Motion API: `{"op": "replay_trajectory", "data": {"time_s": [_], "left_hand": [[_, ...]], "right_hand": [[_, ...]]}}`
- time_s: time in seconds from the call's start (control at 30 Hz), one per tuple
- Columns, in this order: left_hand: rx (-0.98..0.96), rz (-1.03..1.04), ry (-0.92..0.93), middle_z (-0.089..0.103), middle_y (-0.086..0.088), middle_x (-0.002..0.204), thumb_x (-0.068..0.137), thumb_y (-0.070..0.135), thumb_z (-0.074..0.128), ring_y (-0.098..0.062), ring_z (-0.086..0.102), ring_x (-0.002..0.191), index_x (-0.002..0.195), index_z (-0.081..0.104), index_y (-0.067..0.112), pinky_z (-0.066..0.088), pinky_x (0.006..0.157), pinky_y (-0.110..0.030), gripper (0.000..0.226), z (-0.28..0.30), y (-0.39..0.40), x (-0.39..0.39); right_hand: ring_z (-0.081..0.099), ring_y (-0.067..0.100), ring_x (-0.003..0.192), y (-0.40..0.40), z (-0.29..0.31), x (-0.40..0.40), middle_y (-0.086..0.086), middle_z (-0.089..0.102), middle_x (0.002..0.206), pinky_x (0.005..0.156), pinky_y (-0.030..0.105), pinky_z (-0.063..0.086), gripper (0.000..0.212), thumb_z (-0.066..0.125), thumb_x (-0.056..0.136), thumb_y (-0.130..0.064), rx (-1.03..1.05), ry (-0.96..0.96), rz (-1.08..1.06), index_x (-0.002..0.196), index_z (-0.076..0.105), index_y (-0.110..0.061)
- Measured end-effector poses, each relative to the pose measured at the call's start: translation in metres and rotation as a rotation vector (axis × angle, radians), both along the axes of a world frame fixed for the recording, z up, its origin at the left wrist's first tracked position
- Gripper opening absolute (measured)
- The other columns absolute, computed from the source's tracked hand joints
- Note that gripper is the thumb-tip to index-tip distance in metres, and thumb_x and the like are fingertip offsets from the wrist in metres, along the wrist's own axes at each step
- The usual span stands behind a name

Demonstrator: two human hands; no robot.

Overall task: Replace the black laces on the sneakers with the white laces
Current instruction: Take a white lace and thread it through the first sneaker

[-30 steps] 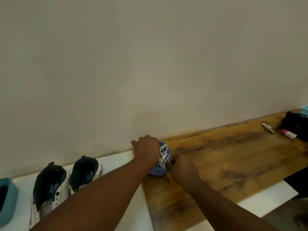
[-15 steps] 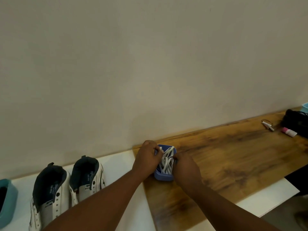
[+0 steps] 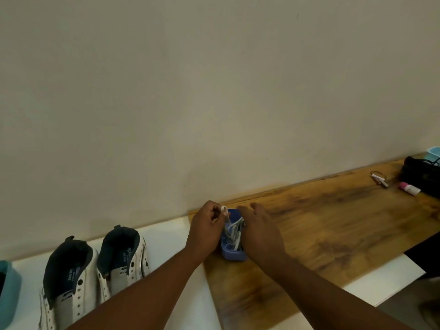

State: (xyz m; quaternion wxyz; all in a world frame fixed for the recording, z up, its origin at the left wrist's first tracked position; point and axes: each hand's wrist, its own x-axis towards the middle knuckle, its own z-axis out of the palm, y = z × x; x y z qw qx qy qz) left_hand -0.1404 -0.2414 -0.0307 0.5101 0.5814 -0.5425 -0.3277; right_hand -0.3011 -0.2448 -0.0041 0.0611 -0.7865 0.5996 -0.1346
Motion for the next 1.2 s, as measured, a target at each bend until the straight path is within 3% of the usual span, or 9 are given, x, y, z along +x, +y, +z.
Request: {"op": "replay_trajectory", "data": {"time_s": [0.07,0.17,0.27,0.4,0.63,0.8,0.97,1.1,1.2], "left_hand": [[-0.017,0.034,0.055,0.071,0.007,0.080,0.099,0.030,0.061,-0.008,0.069,0.073,0.092,0.061,0.022,0.055,0.065,-0.023,0.011,0.004,0.001,-0.001],[-0.022,0.151,0.236,0.073,0.001,0.082,0.101,0.026,0.060,-0.016,0.070,0.077,0.096,0.061,0.015,0.054,0.067,-0.021,0.012,0.014,0.002,-0.003],[-0.010,0.225,0.585,0.070,-0.004,0.081,0.104,0.021,0.053,-0.028,0.073,0.081,0.099,0.058,0.013,0.060,0.074,-0.035,0.010,0.029,-0.001,-0.005],[-0.010,0.345,0.800,0.058,0.001,0.076,0.107,0.020,0.046,-0.014,0.058,0.056,0.100,0.054,0.017,0.048,0.052,-0.029,0.011,0.055,-0.004,-0.004],[-0.103,0.311,0.650,0.050,0.002,0.070,0.107,0.025,0.043,-0.011,0.037,0.055,0.094,0.051,0.023,0.033,0.049,-0.026,0.016,0.080,0.000,0.011],[-0.289,0.431,0.832,0.048,0.006,0.065,0.106,0.018,0.040,-0.009,0.037,0.050,0.094,0.051,0.024,0.032,0.046,-0.023,0.017,0.145,0.024,0.043],[-0.546,0.429,0.940,0.045,0.005,0.066,0.103,0.011,0.037,-0.010,0.033,0.049,0.091,0.045,0.022,0.027,0.046,-0.022,0.018,0.235,0.055,0.064],[-0.663,0.282,0.912,0.046,0.006,0.065,0.104,0.012,0.038,-0.010,0.031,0.051,0.094,0.047,0.021,0.027,0.047,-0.024,0.016,0.290,0.080,0.068],[-0.643,0.193,0.811,0.046,0.005,0.066,0.105,0.013,0.039,-0.009,0.032,0.050,0.092,0.047,0.021,0.026,0.047,-0.023,0.016,0.313,0.091,0.072]], "right_hand": [[0.043,0.032,0.134,-0.004,0.004,0.001,0.010,0.032,0.158,0.102,0.040,0.046,0.054,0.048,0.096,-0.016,0.013,0.098,0.088,0.147,0.047,-0.031],[0.040,0.033,0.133,-0.007,0.004,-0.004,0.013,0.038,0.154,0.107,0.042,0.041,0.042,0.051,0.095,-0.022,0.083,0.277,0.122,0.137,0.059,-0.024],[0.040,0.035,0.132,-0.013,-0.004,-0.008,0.015,0.037,0.152,0.105,0.045,0.042,0.032,0.053,0.095,-0.026,0.115,0.307,0.114,0.124,0.066,-0.023],[0.033,0.039,0.140,-0.017,-0.008,-0.007,0.015,0.028,0.161,0.105,0.050,0.042,0.028,0.057,0.094,-0.033,0.134,0.369,0.106,0.118,0.066,-0.025],[0.019,0.039,0.150,-0.013,0.006,-0.003,0.014,0.007,0.169,0.114,0.051,0.035,0.037,0.051,0.100,-0.034,0.191,0.417,0.096,0.134,0.061,-0.022],[0.020,0.039,0.151,-0.016,0.012,-0.003,0.017,0.002,0.169,0.111,0.049,0.040,0.039,0.049,0.103,-0.030,0.233,0.514,0.133,0.138,0.058,-0.017],[0.023,0.039,0.149,-0.016,0.021,-0.001,0.023,0.009,0.167,0.109,0.047,0.039,0.035,0.044,0.106,-0.027,0.252,0.661,0.173,0.134,0.059,-0.012],[0.013,0.040,0.154,-0.018,0.016,-0.001,0.019,0.042,0.155,0.110,0.049,0.035,0.032,0.043,0.106,-0.025,0.254,0.703,0.215,0.127,0.063,-0.012],[0.036,0.036,0.143,-0.019,0.025,-0.003,0.017,0.021,0.165,0.105,0.045,0.044,0.030,0.049,0.101,-0.032,0.232,0.499,0.125,0.127,0.061,-0.025]]}}
